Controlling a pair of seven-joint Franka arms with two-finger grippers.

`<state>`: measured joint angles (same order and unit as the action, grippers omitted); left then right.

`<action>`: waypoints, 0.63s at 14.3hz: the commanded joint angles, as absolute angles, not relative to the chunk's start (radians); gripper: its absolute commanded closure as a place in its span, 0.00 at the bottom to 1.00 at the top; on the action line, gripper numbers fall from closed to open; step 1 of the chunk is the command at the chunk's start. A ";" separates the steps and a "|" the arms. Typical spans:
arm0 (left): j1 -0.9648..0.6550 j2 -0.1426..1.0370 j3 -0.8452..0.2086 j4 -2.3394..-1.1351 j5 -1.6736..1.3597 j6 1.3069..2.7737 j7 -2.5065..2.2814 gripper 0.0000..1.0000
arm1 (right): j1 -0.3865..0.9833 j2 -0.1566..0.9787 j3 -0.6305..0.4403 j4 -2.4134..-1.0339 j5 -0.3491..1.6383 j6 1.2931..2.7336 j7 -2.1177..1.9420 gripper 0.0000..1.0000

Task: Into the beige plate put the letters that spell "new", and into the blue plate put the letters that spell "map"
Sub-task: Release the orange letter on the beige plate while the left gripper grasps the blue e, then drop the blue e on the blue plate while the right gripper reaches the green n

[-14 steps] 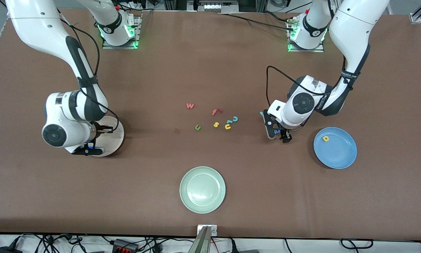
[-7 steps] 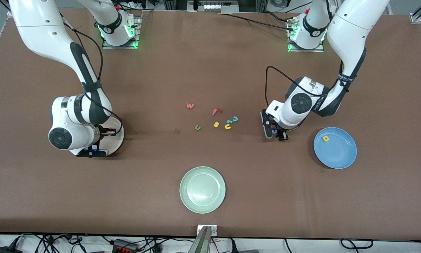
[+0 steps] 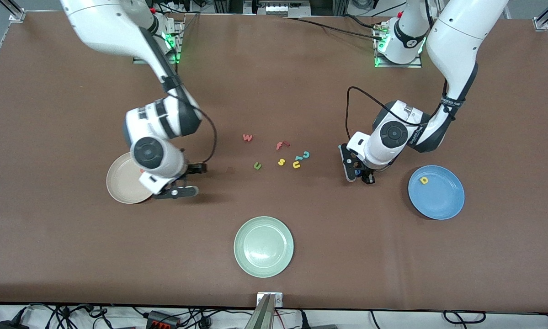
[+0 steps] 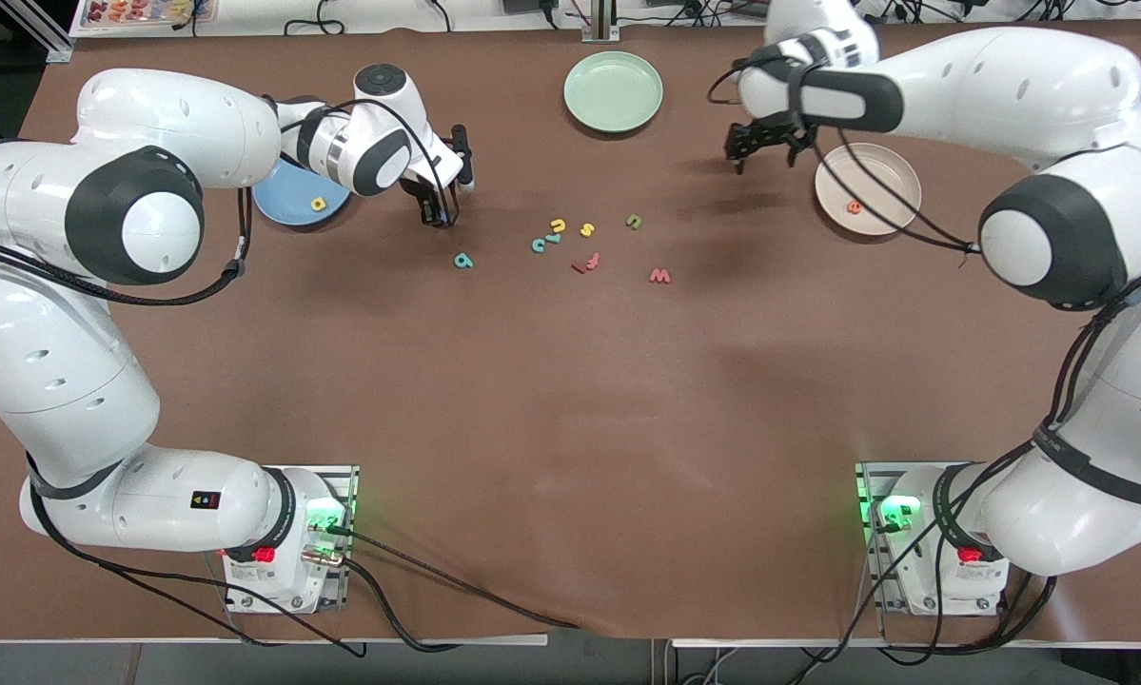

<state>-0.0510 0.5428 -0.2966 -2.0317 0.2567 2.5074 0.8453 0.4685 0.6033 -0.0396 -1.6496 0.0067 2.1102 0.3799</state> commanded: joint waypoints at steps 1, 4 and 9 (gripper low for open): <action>0.003 0.439 -0.299 -2.008 0.275 2.368 0.856 0.95 | 0.558 0.656 -0.049 -1.651 0.018 2.192 0.666 0.00; 0.079 0.378 -0.285 -1.950 0.275 2.206 0.847 0.95 | 0.624 0.744 -0.046 -1.565 0.076 2.224 0.927 0.00; 0.233 0.403 -0.282 -1.956 0.275 2.206 0.639 0.95 | 0.686 0.796 -0.048 -1.493 0.117 2.311 1.142 0.00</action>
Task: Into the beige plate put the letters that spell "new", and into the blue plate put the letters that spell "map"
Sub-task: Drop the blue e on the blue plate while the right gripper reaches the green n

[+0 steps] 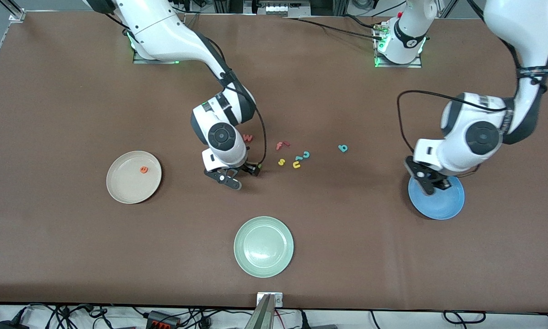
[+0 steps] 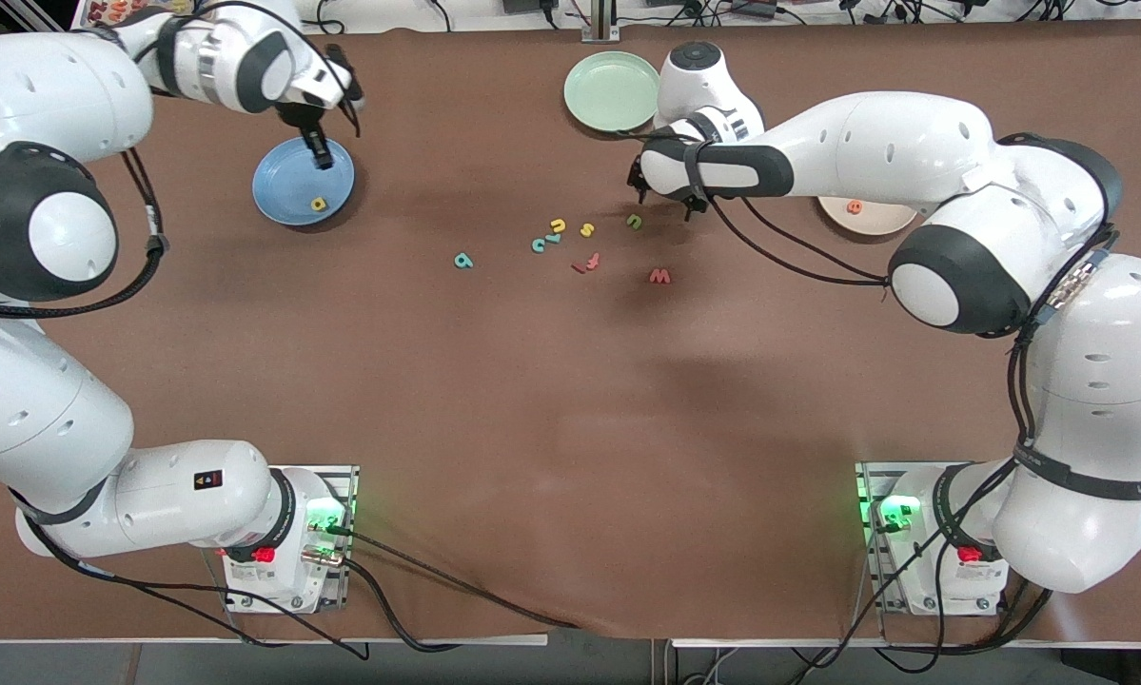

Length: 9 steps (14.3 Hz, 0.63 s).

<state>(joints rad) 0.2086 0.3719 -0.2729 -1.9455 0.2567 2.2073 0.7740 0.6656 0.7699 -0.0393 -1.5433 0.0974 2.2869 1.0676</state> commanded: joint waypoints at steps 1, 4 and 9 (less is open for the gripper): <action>0.244 0.423 -0.281 -1.956 0.275 2.207 0.556 0.95 | 0.699 0.805 -0.048 -1.490 0.117 2.327 1.167 0.00; 0.253 0.477 -0.252 -1.922 0.275 2.218 0.445 0.94 | 0.724 0.825 -0.046 -1.485 0.118 2.341 1.225 0.08; 0.296 0.571 -0.215 -1.871 0.273 2.270 0.410 0.90 | 0.738 0.836 -0.046 -1.483 0.185 2.339 1.255 0.26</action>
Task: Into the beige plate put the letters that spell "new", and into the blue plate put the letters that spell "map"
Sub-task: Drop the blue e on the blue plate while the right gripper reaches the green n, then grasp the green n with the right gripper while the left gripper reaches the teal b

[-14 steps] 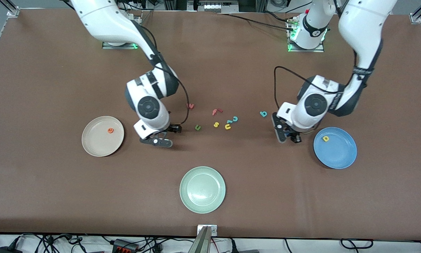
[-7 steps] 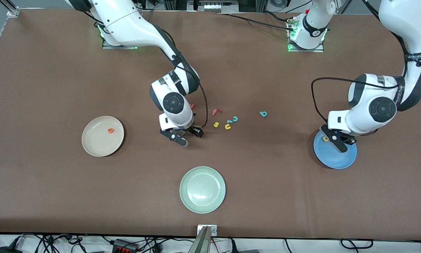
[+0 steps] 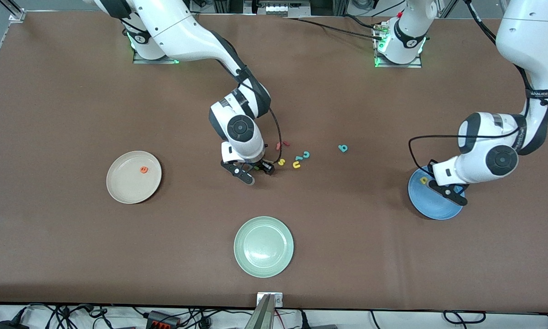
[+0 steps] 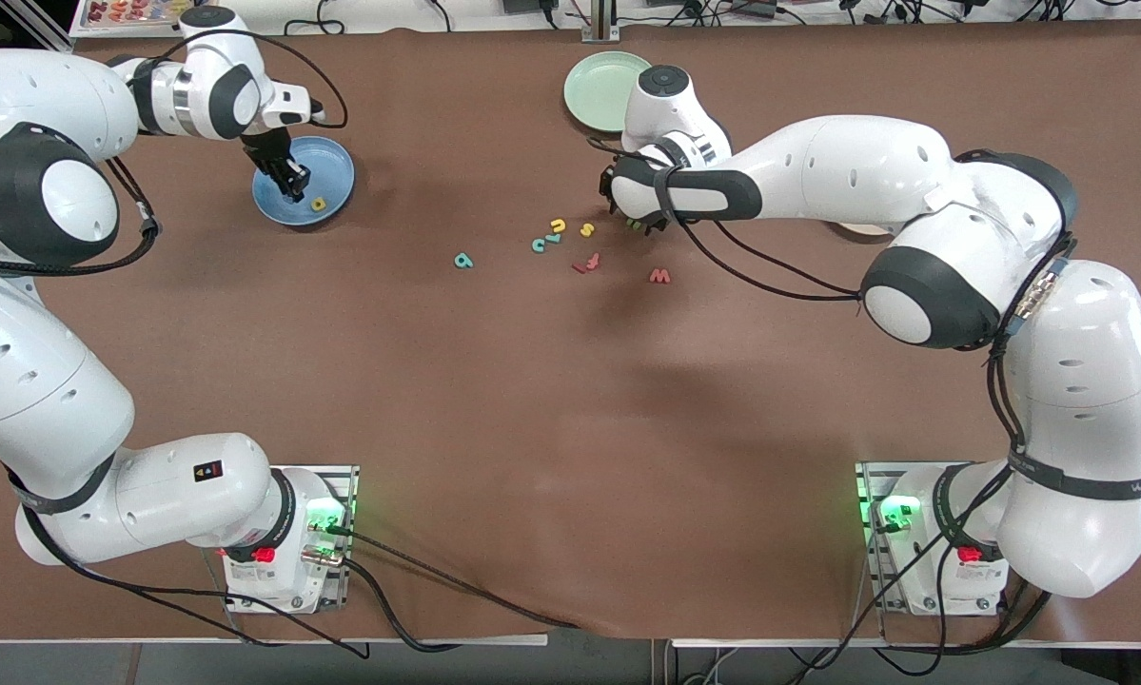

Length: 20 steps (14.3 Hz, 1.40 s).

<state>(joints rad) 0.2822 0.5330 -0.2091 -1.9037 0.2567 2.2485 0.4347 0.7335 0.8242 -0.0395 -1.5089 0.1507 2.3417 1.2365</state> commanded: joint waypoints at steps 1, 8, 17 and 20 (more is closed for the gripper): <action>0.296 0.587 -0.215 -1.870 0.270 2.276 0.397 0.80 | 0.738 0.836 -0.046 -1.483 0.186 2.339 1.255 0.28; 0.293 0.473 -0.314 -1.871 0.246 2.082 0.339 0.00 | 0.735 0.836 -0.048 -1.485 0.184 2.338 1.246 0.52; 0.255 0.486 -0.653 -1.997 0.167 2.132 -0.656 0.00 | 0.730 0.833 -0.049 -1.485 0.170 2.336 1.241 0.62; 0.238 0.505 -0.650 -2.084 0.169 2.297 -0.727 0.00 | 0.730 0.831 -0.049 -1.485 0.167 2.335 1.235 0.71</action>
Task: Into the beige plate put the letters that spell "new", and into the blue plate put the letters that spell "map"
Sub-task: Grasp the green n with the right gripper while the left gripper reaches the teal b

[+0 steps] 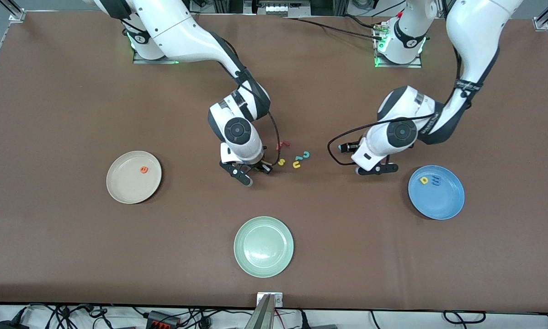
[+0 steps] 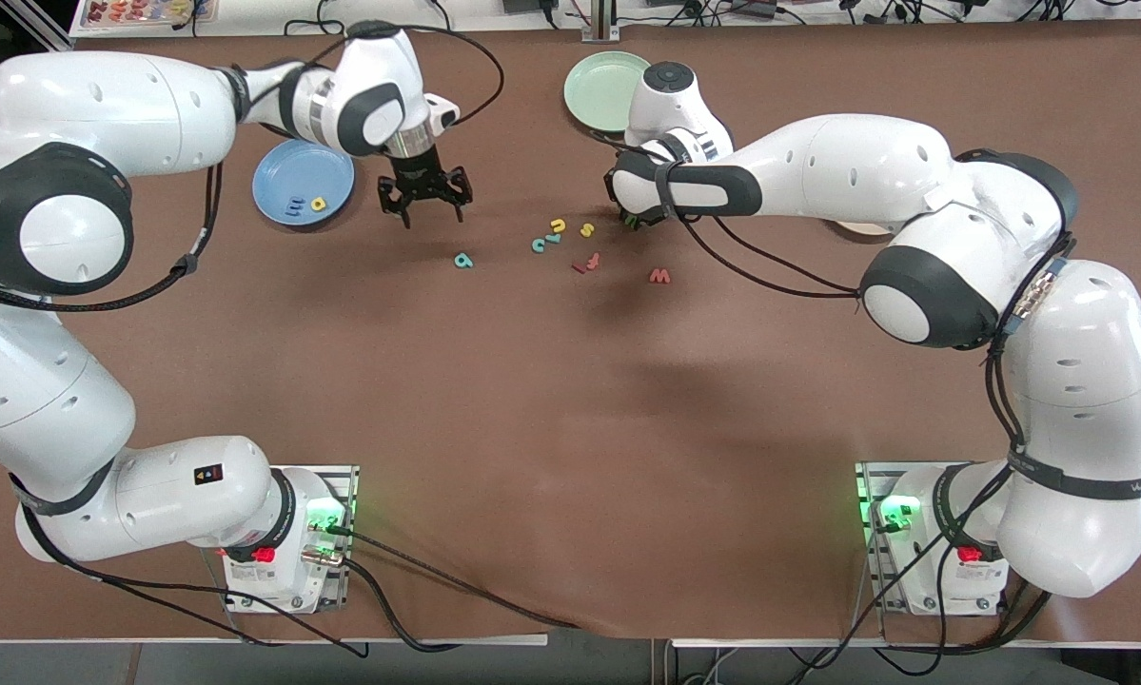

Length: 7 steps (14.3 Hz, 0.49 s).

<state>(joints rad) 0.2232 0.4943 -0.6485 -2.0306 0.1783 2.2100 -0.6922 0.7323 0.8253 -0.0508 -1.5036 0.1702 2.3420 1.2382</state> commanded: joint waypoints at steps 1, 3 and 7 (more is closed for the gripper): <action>0.238 0.509 -0.649 -2.110 0.169 2.342 -0.729 0.07 | 0.733 0.831 -0.049 -1.485 0.167 2.333 1.233 0.73; 0.236 0.529 -0.649 -2.125 0.169 2.378 -0.729 0.23 | 0.735 0.830 -0.051 -1.485 0.164 2.332 1.215 0.75; 0.232 0.577 -0.649 -2.128 0.169 2.433 -0.756 0.35 | 0.724 0.810 -0.057 -1.483 0.144 2.316 1.183 0.75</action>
